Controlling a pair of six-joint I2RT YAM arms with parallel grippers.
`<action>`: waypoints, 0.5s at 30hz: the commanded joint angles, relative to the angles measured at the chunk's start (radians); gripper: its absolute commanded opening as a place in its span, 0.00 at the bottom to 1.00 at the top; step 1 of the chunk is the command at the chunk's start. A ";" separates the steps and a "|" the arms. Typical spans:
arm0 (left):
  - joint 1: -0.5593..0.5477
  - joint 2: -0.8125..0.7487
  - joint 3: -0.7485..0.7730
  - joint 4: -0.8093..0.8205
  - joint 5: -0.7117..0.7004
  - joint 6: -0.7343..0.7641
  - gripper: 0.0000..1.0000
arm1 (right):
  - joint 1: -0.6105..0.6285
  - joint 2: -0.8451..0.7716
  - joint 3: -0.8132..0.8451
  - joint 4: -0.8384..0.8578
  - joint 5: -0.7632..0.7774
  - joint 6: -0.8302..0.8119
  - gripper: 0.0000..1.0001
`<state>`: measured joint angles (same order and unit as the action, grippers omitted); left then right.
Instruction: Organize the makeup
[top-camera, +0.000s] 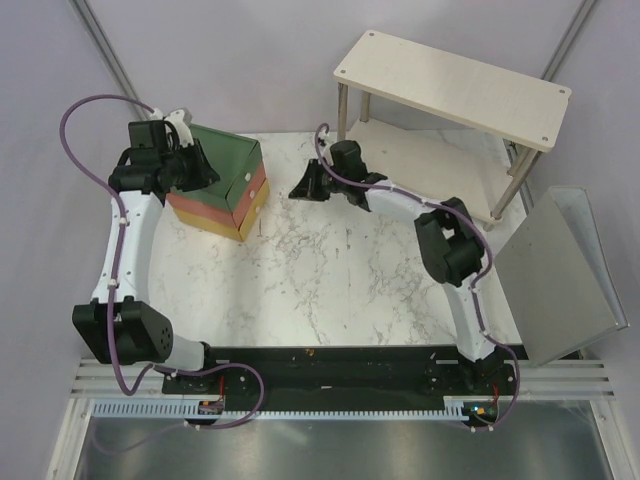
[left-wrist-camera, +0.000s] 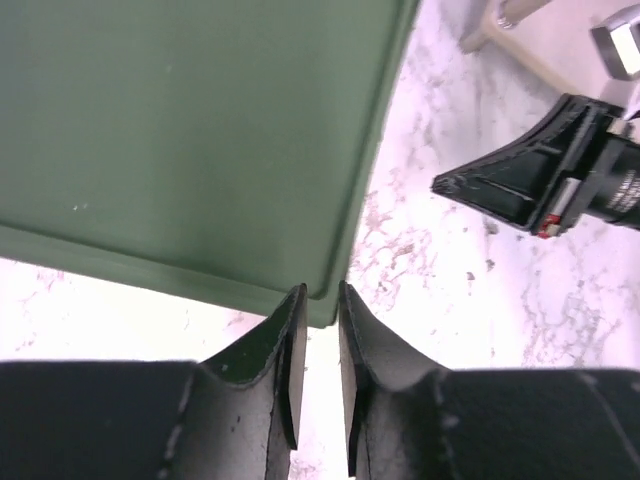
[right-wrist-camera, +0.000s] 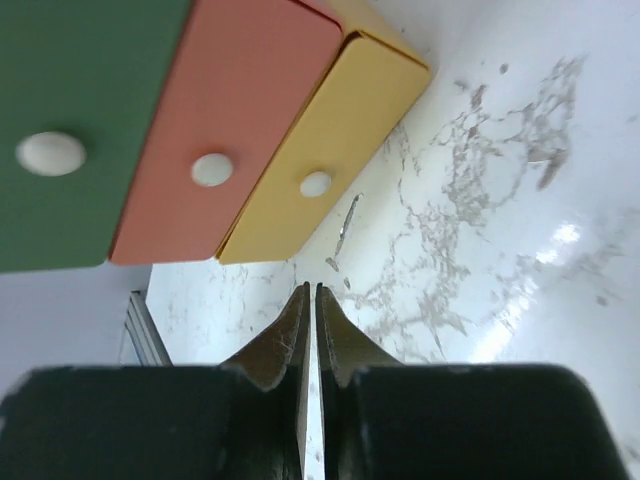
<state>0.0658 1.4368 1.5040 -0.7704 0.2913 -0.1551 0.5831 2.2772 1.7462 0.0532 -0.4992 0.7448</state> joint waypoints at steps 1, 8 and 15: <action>0.000 -0.061 0.102 -0.007 0.139 0.041 0.28 | -0.026 -0.208 -0.081 -0.151 0.079 -0.258 0.12; -0.075 -0.140 0.030 0.131 0.387 0.028 0.94 | -0.080 -0.477 -0.319 -0.351 0.232 -0.447 0.41; -0.244 -0.167 -0.011 0.189 0.378 0.045 0.99 | -0.209 -0.691 -0.536 -0.443 0.324 -0.498 0.98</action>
<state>-0.1139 1.2816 1.5085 -0.6510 0.6228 -0.1371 0.4412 1.6844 1.2736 -0.3023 -0.2672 0.3241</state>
